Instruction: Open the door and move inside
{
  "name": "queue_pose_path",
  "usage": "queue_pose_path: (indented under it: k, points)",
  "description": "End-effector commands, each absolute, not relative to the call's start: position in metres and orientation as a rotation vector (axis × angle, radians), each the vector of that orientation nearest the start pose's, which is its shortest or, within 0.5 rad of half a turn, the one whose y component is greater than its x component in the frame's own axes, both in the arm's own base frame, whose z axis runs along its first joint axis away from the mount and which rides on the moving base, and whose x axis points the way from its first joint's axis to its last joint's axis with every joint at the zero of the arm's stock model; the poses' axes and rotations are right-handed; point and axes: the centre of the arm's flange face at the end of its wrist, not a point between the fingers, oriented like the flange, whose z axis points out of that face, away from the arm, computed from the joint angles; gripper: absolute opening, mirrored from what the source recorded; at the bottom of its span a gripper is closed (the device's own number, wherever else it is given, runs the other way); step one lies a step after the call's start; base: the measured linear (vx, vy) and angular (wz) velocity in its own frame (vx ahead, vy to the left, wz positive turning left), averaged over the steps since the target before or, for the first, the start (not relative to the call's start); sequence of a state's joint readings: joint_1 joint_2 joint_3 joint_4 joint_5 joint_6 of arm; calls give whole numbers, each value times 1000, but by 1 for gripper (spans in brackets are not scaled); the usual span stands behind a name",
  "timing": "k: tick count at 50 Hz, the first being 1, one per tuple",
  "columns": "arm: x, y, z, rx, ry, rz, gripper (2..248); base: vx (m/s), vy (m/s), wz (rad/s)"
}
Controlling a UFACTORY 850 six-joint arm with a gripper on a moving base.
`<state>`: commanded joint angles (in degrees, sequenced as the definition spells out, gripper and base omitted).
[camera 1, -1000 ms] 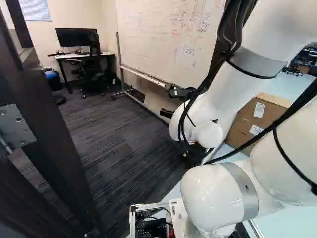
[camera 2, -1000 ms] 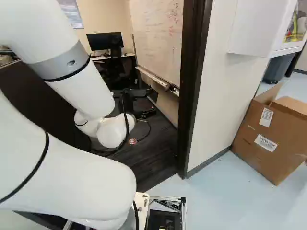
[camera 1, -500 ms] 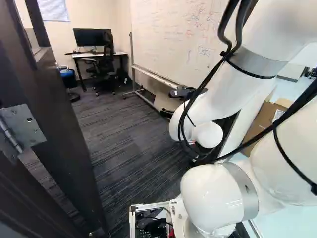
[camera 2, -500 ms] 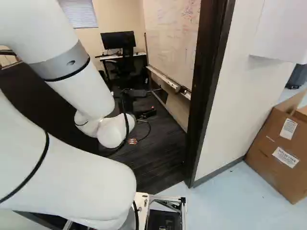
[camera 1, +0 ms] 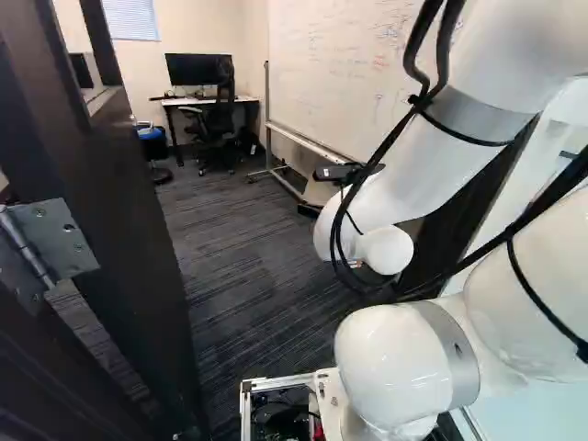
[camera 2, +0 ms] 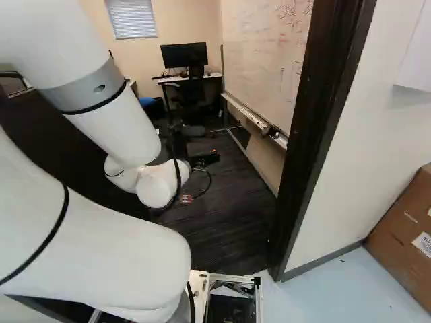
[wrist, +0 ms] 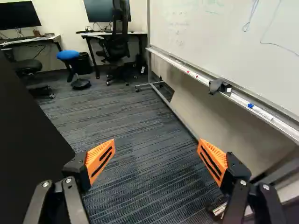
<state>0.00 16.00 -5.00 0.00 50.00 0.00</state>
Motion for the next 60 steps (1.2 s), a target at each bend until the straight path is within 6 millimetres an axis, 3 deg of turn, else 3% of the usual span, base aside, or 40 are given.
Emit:
queue_pose_path:
  k: [60]
  points:
    - [270, 0, 366, -2558, 0, -1824, 247, 127, 15, 202]
